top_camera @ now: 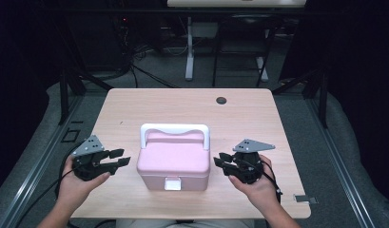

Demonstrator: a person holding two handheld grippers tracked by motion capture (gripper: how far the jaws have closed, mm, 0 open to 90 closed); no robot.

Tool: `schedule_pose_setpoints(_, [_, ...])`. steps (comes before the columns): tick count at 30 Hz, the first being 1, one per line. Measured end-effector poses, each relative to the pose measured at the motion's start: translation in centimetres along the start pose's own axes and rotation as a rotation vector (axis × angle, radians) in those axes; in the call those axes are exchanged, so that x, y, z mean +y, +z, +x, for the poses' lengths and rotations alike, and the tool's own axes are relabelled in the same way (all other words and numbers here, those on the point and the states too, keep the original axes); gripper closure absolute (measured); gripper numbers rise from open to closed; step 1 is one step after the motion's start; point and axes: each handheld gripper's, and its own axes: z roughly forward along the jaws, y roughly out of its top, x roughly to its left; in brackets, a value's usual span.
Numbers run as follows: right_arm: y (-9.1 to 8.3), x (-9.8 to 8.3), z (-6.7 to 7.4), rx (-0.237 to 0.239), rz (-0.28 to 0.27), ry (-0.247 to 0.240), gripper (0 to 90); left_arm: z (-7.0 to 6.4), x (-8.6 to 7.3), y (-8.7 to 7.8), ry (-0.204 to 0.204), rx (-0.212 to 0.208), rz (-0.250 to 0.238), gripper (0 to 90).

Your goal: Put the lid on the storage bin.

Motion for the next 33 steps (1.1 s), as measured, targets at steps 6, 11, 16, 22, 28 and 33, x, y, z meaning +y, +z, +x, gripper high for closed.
schedule_pose_setpoints(6, [0.2, 0.1, -0.9, -0.019, -0.014, 0.013, 65.8, 0.5, 0.0, 0.2, -0.016, 0.014, -0.014, 53.5])
schedule_pose_setpoints(11, [0.3, 0.0, -2.0, -0.043, -0.029, 0.048, 62.3, 1.2, -0.1, 0.6, -0.034, 0.042, -0.021, 50.4])
schedule_pose_setpoints(16, [0.6, 0.0, -3.1, -0.068, -0.034, 0.072, 59.0, 2.2, -0.3, 1.0, -0.065, 0.063, -0.024, 49.4])
schedule_pose_setpoints(22, [1.4, -0.4, -4.4, -0.109, -0.026, 0.097, 56.0, 3.3, -0.8, 1.5, -0.108, 0.082, -0.035, 48.9])
schedule_pose_setpoints(28, [2.0, -1.0, -5.6, -0.138, -0.028, 0.126, 53.1, 4.2, -1.8, 2.0, -0.164, 0.071, -0.059, 47.7])
schedule_pose_setpoints(33, [2.4, -1.7, -6.4, -0.152, -0.032, 0.153, 52.8, 4.7, -2.9, 2.5, -0.179, 0.106, -0.065, 47.5])
